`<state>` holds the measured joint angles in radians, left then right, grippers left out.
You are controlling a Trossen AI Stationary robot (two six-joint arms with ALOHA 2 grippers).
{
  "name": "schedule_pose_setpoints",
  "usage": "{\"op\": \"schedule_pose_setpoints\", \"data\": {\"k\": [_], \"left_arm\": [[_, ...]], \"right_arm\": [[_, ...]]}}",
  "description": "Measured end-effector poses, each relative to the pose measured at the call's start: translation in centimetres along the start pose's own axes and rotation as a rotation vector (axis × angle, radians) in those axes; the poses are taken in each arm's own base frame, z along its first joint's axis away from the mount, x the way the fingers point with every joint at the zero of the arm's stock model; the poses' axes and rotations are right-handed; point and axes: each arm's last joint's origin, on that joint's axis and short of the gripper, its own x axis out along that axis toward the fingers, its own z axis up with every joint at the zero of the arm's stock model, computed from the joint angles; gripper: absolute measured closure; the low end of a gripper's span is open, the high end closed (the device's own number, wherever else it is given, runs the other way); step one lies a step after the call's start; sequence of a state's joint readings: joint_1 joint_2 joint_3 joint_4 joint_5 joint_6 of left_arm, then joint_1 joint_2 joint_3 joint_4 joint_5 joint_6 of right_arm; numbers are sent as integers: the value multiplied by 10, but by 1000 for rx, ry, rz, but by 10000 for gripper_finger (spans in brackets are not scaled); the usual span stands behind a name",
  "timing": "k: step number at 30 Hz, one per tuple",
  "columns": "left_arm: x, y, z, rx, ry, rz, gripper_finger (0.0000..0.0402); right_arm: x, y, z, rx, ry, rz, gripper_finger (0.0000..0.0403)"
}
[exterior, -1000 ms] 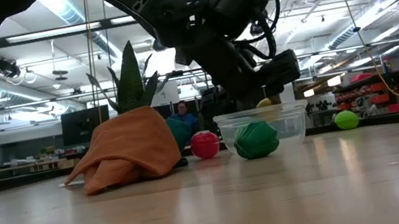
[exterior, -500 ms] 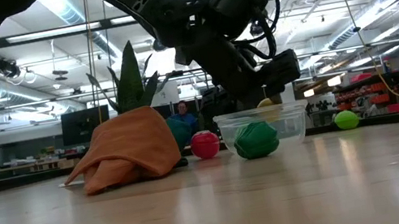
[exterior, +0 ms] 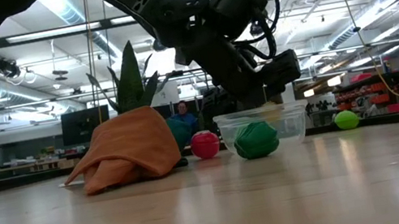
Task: Pick and placing Produce into tupperware
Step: Put the yellow lemon into the transparent bin, then put the purple eggplant into the transparent bin
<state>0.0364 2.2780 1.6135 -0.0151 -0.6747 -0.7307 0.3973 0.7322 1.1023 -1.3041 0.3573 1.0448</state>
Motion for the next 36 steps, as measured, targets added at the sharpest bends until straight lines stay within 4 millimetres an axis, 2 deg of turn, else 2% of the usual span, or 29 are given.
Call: {"op": "schedule_pose_setpoints", "data": {"k": [17,21,28,31,36], "left_arm": [[0,0,0,4,9,-11,193],[-5,-3,5,4,17,-41,199],[-26,-9,33,58,-26,-78,202],[-40,-9,51,59,-39,-91,204],[-69,-9,69,57,39,-157,212]], "right_arm": [[0,0,0,0,0,0,317],[0,0,0,0,0,0,317],[0,0,0,-8,0,0,317],[0,0,0,-18,0,0,317],[0,0,0,-34,-2,-2,317]]}}
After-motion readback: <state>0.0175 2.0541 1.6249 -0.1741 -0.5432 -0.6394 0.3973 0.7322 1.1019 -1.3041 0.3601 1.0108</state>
